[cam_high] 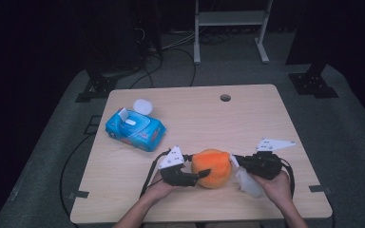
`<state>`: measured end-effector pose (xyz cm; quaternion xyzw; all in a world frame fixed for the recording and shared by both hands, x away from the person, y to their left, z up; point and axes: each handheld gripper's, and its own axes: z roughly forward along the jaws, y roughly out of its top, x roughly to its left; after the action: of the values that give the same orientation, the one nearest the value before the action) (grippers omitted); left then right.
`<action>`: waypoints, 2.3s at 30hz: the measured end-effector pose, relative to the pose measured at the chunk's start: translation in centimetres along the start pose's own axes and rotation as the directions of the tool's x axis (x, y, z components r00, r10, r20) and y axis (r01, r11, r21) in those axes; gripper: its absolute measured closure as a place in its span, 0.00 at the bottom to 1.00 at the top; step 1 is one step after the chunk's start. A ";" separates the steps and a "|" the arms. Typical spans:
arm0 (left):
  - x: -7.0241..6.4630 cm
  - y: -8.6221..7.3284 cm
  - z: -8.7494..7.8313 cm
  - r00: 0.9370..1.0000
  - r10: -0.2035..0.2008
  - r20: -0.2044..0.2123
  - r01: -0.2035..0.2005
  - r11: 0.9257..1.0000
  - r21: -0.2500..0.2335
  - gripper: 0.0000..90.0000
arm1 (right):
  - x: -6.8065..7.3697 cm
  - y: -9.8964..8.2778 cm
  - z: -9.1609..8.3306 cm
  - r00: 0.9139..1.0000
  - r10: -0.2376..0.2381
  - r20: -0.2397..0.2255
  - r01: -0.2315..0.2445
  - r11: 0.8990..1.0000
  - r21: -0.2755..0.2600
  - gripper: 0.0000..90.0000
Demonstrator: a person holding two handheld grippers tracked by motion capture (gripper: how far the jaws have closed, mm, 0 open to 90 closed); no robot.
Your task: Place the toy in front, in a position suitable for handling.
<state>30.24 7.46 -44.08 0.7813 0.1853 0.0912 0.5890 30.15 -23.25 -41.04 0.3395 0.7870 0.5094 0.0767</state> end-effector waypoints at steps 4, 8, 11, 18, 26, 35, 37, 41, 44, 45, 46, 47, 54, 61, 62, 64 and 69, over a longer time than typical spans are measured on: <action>-1.5 0.5 0.9 0.998 0.054 -0.026 -0.053 0.999 0.009 0.40 | 1.9 2.0 -2.2 0.998 -0.066 -0.011 0.065 0.992 -0.109 0.95; -2.1 0.5 1.4 0.996 0.077 -0.034 -0.077 0.997 0.008 0.42 | 4.5 2.6 -1.1 0.986 -0.166 -0.027 0.164 0.984 -0.065 0.95; -2.0 0.4 1.2 0.997 0.068 -0.042 -0.068 0.998 0.013 0.43 | 3.8 1.8 0.0 0.986 -0.169 -0.011 0.168 0.986 -0.007 0.95; -2.2 0.3 1.5 0.997 0.068 -0.029 -0.068 0.998 0.003 0.43 | 3.1 1.8 -1.1 0.987 -0.157 0.045 0.158 0.987 -0.025 0.95; -2.7 0.3 1.5 0.994 0.103 -0.036 -0.103 0.995 0.010 0.43 | 4.7 2.5 0.1 0.973 -0.227 0.053 0.226 0.974 0.017 0.95; -3.7 0.4 2.1 0.981 0.192 -0.019 -0.191 0.981 0.031 0.42 | 6.0 2.7 0.8 0.973 -0.230 0.000 0.230 0.973 -0.018 0.95; -3.8 0.3 2.0 0.979 0.203 -0.020 -0.203 0.979 0.030 0.42 | 5.9 2.8 0.9 0.972 -0.236 -0.005 0.236 0.972 -0.011 0.95; -3.6 0.3 1.8 0.977 0.209 -0.032 -0.208 0.978 0.029 0.42 | 4.0 2.2 0.1 0.975 -0.209 0.074 0.209 0.978 0.013 0.95; -3.4 0.2 1.8 0.981 0.192 -0.029 -0.192 0.981 0.022 0.42 | 2.4 1.4 -0.7 0.981 -0.164 0.104 0.162 0.986 0.030 0.95; -3.5 0.3 1.8 0.979 0.201 -0.029 -0.200 0.979 0.026 0.42 | 2.2 1.2 -0.8 0.983 -0.153 0.098 0.151 0.988 0.025 0.95; -3.6 0.3 1.9 0.978 0.208 -0.029 -0.207 0.978 0.028 0.42 | 2.3 1.2 -0.8 0.982 -0.160 0.100 0.158 0.987 0.027 0.95; -3.7 0.3 2.0 0.978 0.208 -0.028 -0.207 0.978 0.028 0.42 | 2.6 1.2 -0.7 0.982 -0.166 0.095 0.164 0.986 0.020 0.95; -3.8 0.0 1.9 0.972 0.233 -0.033 -0.233 0.972 0.025 0.41 | 4.8 2.2 0.4 0.969 -0.242 0.050 0.241 0.970 0.016 0.95; -2.2 -0.2 1.4 0.994 0.100 -0.051 -0.100 0.995 -0.009 0.41 | 1.5 0.9 -1.2 0.981 -0.152 0.120 0.152 0.988 0.014 0.95; -2.0 -0.2 1.4 0.995 0.083 -0.059 -0.084 0.996 -0.013 0.41 | 1.4 0.9 -1.3 0.982 -0.145 0.122 0.145 0.989 0.011 0.95; -1.9 -0.2 1.4 0.996 0.052 -0.068 -0.054 0.998 -0.018 0.41 | 1.7 0.9 -1.2 0.984 -0.143 0.110 0.144 0.990 0.001 0.95; -1.4 -0.3 1.1 0.997 0.011 -0.080 -0.012 1.000 -0.019 0.40 | 3.0 1.2 -0.8 0.979 -0.187 0.086 0.189 0.982 -0.015 0.95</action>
<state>29.28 5.95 -44.59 0.7722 0.2034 0.1277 0.5882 28.05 -21.69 -39.02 0.2837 0.8058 0.4941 0.1615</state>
